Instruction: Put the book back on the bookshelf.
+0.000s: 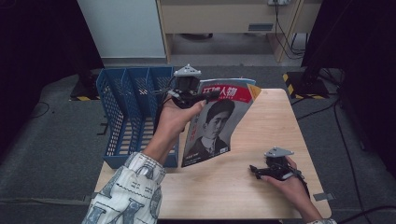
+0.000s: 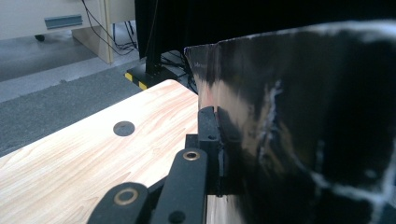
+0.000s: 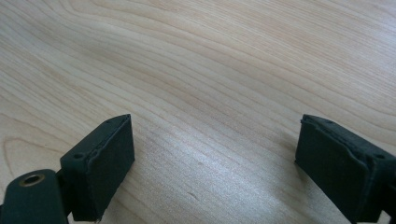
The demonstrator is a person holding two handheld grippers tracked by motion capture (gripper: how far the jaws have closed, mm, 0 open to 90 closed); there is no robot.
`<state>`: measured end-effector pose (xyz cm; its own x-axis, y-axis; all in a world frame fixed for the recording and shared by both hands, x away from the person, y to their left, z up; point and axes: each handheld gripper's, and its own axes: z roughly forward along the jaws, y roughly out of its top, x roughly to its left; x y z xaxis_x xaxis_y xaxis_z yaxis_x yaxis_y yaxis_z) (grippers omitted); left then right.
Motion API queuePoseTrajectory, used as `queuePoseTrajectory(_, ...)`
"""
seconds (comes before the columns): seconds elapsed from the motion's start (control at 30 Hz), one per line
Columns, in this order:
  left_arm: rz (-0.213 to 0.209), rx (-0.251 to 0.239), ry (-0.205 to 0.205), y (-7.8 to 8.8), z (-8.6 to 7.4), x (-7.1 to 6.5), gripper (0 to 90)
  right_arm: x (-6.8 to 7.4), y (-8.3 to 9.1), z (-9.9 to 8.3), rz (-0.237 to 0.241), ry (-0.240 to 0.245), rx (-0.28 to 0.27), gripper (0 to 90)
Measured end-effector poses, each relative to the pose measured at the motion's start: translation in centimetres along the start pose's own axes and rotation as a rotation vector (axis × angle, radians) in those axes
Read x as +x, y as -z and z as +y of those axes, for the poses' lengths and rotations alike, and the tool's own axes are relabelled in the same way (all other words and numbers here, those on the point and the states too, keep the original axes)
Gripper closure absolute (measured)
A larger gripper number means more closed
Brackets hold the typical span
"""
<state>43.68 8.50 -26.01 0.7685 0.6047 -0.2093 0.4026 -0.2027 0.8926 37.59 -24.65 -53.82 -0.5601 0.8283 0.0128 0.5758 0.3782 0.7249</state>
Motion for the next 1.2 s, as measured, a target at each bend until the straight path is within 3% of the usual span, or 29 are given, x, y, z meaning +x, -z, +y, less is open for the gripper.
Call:
queuePoseTrajectory(0.17, -0.011, -0.02, 0.007, 0.6, 0.3, 0.7, 86.7, 0.0, 0.0, 0.0, -0.001, 0.0, -0.001, 11.8)
queuePoseTrajectory(0.5, 0.009, -0.014, 0.005, 1.9, 0.2, 1.0, 86.7, 0.1, 0.1, -0.1, -0.003, 0.002, -0.003, 11.9)
queuePoseTrajectory(0.83, 0.055, -0.03, 0.012, 4.3, -0.6, 1.2, 86.7, 0.1, 0.3, -0.3, -0.008, 0.004, 0.0, 12.2)
queuePoseTrajectory(1.13, 0.083, -0.08, 0.057, 6.2, -0.7, 2.8, 86.7, 0.2, 0.3, -0.2, 0.0, 0.007, -0.006, 13.4)
queuePoseTrajectory(1.2, 0.092, -0.084, 0.052, 6.6, -0.4, 2.8, 86.7, 0.2, 0.3, -0.2, 0.0, 0.008, -0.005, 13.5)
